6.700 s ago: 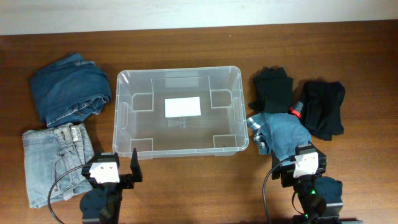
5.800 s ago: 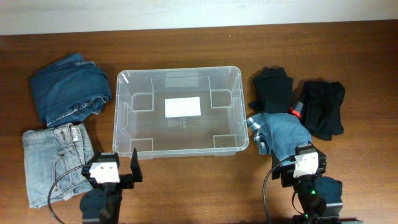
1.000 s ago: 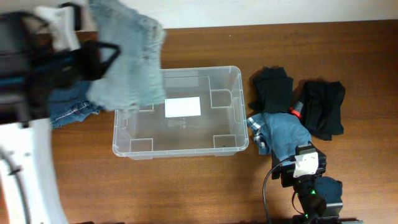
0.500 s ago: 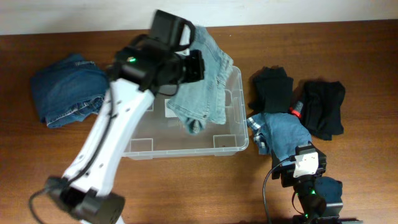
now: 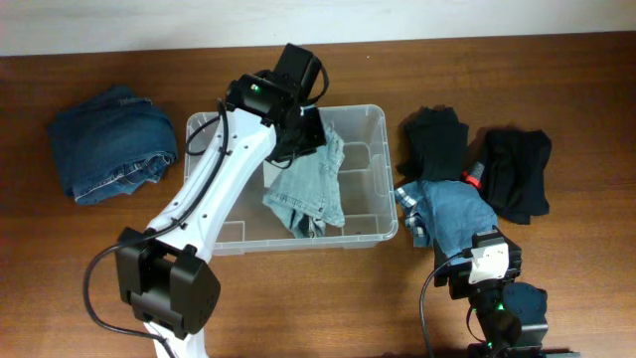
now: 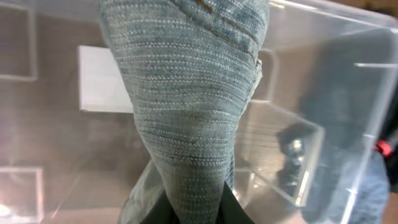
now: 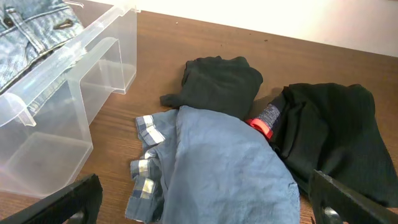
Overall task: Pack container
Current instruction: 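Lift the light blue jeans and lower them into the bin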
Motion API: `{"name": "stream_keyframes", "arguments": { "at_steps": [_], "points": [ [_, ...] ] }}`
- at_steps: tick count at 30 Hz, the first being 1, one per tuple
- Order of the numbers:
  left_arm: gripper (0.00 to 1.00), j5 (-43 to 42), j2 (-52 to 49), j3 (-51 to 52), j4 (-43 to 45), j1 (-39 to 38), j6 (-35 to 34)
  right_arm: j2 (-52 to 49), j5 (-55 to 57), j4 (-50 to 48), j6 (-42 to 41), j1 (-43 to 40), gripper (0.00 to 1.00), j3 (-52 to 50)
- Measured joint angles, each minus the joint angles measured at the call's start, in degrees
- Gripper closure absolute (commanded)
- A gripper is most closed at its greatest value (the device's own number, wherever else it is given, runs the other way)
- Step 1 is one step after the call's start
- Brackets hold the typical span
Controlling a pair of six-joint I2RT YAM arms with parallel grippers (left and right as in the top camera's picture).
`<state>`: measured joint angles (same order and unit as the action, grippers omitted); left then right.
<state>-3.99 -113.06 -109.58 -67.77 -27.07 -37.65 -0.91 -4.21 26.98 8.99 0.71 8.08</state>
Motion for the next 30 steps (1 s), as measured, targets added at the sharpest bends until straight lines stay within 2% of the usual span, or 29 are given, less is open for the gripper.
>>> {"name": "stream_keyframes", "arguments": {
  "at_steps": [6,11,17,30],
  "points": [
    [0.99,-0.5,0.0,0.3,1.2,0.1,-1.3,0.0,0.0,0.0,0.0,0.0,0.02,0.0],
    [0.99,-8.3,0.0,0.9,9.9,-0.1,-1.4,0.0,0.0,0.0,0.0,0.0,0.02,0.0],
    [0.99,-11.9,0.0,1.3,11.0,-1.4,-1.2,0.0,0.0,0.0,0.0,0.0,0.02,0.0],
    [1.00,-1.5,0.0,11.8,6.0,0.8,-0.5,0.0,0.0,0.0,0.0,0.0,0.02,0.0]
  ]
}}
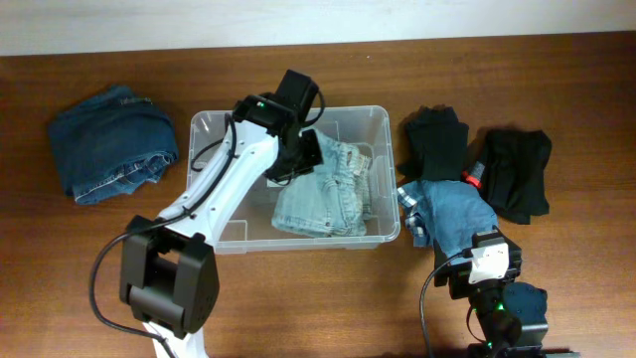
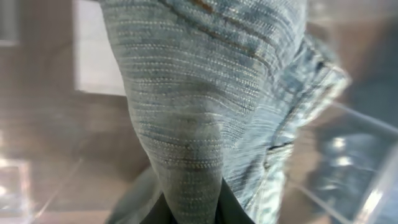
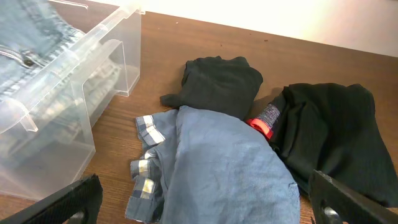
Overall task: Pack container
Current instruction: 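Lift the light blue jeans and lower them into the bin, then release the jeans and move the left gripper to the dark jeans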
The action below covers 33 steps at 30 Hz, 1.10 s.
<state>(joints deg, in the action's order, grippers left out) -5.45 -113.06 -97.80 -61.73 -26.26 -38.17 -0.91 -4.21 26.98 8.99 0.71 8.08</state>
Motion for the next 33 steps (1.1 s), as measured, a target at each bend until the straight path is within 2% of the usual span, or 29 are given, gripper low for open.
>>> {"name": "stream_keyframes", "arguments": {
  "at_steps": [3,6,7,8,9,14,21,22,23,24,25,27,29,30,33],
  "points": [
    [0.99,2.4,0.0,0.0,-1.3,0.7,0.5,0.0,0.0,0.0,0.0,0.0,0.02,0.0],
    [0.75,4.3,0.0,0.0,-1.9,1.4,2.3,0.0,0.0,0.0,0.0,0.0,0.02,0.0],
    [0.71,4.5,0.0,0.0,-2.0,1.5,2.4,0.0,0.0,0.0,0.0,0.0,0.01,0.0],
    [0.37,5.0,0.0,0.0,-2.6,1.8,3.1,0.0,0.0,0.0,0.0,0.0,0.01,0.0],
    [0.30,5.4,0.0,0.0,-3.3,2.1,3.9,0.0,0.0,0.0,0.0,0.0,0.02,0.0],
    [0.29,6.6,0.0,-4.4,-11.1,5.7,7.8,0.0,0.0,0.0,0.0,0.0,0.02,0.0],
    [0.29,11.6,0.0,-21.5,-23.8,14.4,12.8,0.0,0.0,0.0,0.0,0.0,0.01,0.0],
    [0.26,12.8,0.0,-23.7,-24.9,16.0,13.5,0.0,0.0,0.0,0.0,0.0,0.01,0.0],
    [0.18,14.0,0.0,-25.5,-25.7,17.5,14.0,0.0,0.0,0.0,0.0,0.0,0.01,0.0],
    [0.13,15.4,0.1,-27.0,-26.4,19.4,14.5,0.0,0.0,0.0,0.0,0.0,0.02,0.0],
    [0.13,16.6,0.2,-28.2,-26.8,21.5,14.8,0.0,0.0,0.0,0.0,0.0,0.02,0.0],
    [0.04,18.0,0.2,-29.3,-26.8,25.9,15.7,0.0,0.0,0.0,0.0,0.0,0.02,0.0],
    [0.02,18.4,0.2,-29.4,-26.7,32.3,16.8,0.0,0.0,0.0,0.0,0.0,0.02,0.0],
    [0.02,18.0,0.0,-29.4,-26.7,37.9,17.7,0.0,0.0,0.0,0.0,0.0,0.02,0.0],
    [0.02,14.3,-0.5,-29.3,-26.1,47.6,18.4,0.0,0.0,0.0,0.0,0.0,0.02,0.0]
  ]
}}
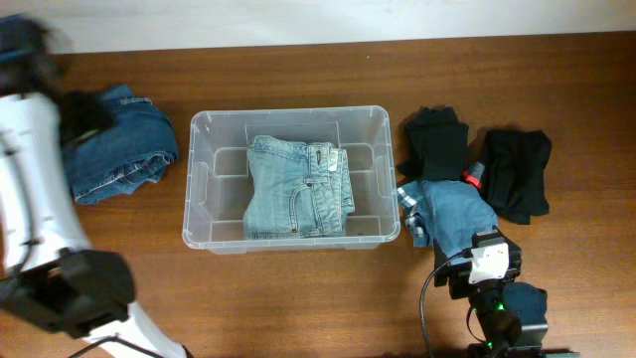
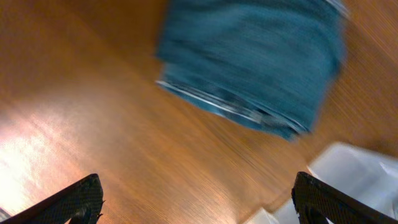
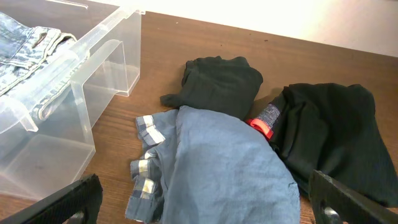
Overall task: Pack container
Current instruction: 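Release the jeans and move the left gripper to the dark jeans, then grasp the folded dark blue jeans with the left gripper and lift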
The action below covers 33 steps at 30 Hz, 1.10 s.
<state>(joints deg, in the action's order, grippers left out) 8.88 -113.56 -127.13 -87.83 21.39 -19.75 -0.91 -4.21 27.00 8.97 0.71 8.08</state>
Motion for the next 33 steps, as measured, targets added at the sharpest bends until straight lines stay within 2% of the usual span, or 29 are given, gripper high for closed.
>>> {"name": "stream_keyframes", "arguments": {
  "at_steps": [4,9,14,20,25,26,27,29,30,31,33],
  "points": [
    [0.01,-4.5,-4.1,0.0,1.5,12.4,1.0,0.0,0.0,0.0,0.0,0.0,0.01,0.0],
    [0.01,-15.3,-13.2,0.0,5.8,19.7,10.9,0.0,0.0,0.0,0.0,0.0,0.02,0.0],
    [0.03,-27.3,-24.0,0.1,11.3,23.3,20.1,0.0,0.0,0.0,0.0,0.0,0.01,0.0],
    [0.01,-40.2,-29.6,0.2,19.4,23.8,27.8,0.0,0.0,0.0,0.0,0.0,0.01,0.0],
    [0.05,-44.3,-32.3,0.2,22.4,21.8,30.3,0.0,0.0,0.0,0.0,0.0,0.01,0.0],
    [0.08,-45.3,-32.7,0.0,22.6,21.3,30.6,0.0,0.0,0.0,0.0,0.0,0.02,0.0],
    [0.18,-45.6,-32.9,-0.1,22.6,21.0,30.7,0.0,0.0,0.0,0.0,0.0,0.02,0.0],
    [0.49,-45.9,-33.6,-0.6,22.7,20.7,31.1,0.0,0.0,0.0,0.0,0.0,0.01,0.0],
    [0.73,-46.0,-34.2,-0.9,22.8,20.8,31.3,0.0,0.0,0.0,0.0,0.0,0.01,0.0],
    [0.87,-46.4,-34.6,-1.0,22.8,21.0,31.3,0.0,0.0,0.0,0.0,0.0,0.02,0.0],
    [0.99,-46.7,-35.6,-1.0,22.5,21.1,31.3,0.0,0.0,0.0,0.0,0.0,0.01,0.0]
  ]
}}
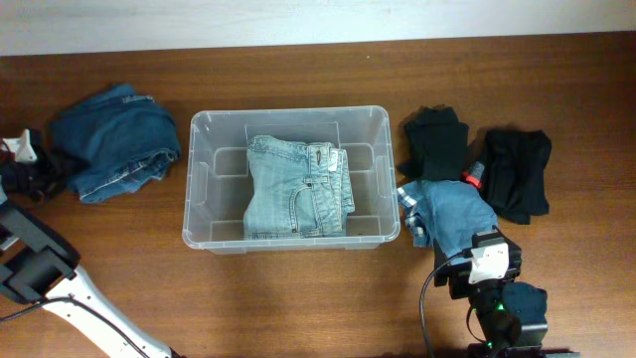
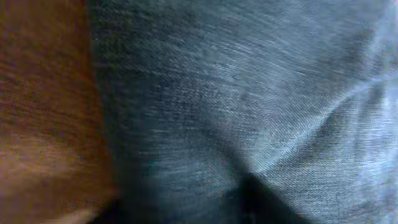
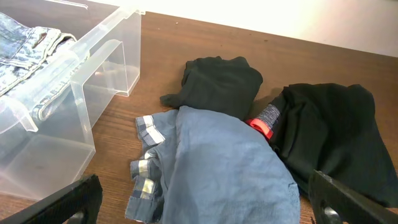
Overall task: Pack container
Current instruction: 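Grasp the folded dark blue jeans with the left gripper and lift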
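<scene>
A clear plastic container (image 1: 199,189) stands mid-table with light blue jeans (image 1: 296,189) folded inside. Dark blue jeans (image 1: 114,139) lie bunched at the far left. My left gripper (image 1: 42,171) is at their left edge; the left wrist view is filled with blurred dark denim (image 2: 249,93), and its fingers are only dim shapes at the bottom. My right gripper (image 3: 204,186) stands open low over the table, facing a blue shirt (image 3: 230,168) with nothing between its fingers.
Right of the container lie the blue shirt (image 1: 452,214), a black garment (image 1: 437,139) behind it, another black garment (image 1: 517,174) further right, and a small red-and-grey item (image 1: 473,176) between them. The container's right wall (image 3: 74,68) is close to the shirt.
My left gripper was open above the table short of the dark jeans; now it is pressed against their left edge. The container, the light jeans and the right arm have not moved.
My left gripper first held the light jeans hanging over the container, then lower with them spreading inside. Then the jeans lay folded in the container and the gripper was open at the far left. Now it is at the dark jeans.
</scene>
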Motion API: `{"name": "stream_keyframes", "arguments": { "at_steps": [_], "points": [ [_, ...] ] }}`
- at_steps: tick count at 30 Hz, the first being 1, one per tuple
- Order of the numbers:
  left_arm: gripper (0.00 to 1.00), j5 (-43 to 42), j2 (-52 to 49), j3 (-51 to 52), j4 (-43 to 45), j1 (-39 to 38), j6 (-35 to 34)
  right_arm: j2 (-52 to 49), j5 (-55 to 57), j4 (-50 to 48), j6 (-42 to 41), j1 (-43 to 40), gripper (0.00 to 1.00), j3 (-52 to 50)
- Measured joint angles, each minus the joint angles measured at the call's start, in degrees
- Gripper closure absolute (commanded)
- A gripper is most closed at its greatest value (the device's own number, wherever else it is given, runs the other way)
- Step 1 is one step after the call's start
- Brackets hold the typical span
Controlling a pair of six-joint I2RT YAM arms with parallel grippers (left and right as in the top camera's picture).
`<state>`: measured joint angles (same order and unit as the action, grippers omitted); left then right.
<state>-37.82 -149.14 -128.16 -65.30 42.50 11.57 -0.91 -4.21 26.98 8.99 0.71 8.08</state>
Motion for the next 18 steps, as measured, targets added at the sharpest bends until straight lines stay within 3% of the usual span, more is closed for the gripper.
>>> {"name": "stream_keyframes", "arguments": {
  "at_steps": [4,13,18],
  "points": [
    [1.00,-1.9,-0.3,-0.4,-2.6,0.2,0.2,0.0,0.0,0.0,0.0,0.0,0.01,0.0],
    [1.00,0.1,0.7,-7.8,-21.1,-0.4,1.1,0.0,0.0,0.0,0.0,0.0,0.01,0.0],
    [0.99,1.9,9.7,-14.4,-26.9,-2.7,1.1,0.0,0.0,0.0,0.0,0.0,0.01,0.0]
  ]
}}
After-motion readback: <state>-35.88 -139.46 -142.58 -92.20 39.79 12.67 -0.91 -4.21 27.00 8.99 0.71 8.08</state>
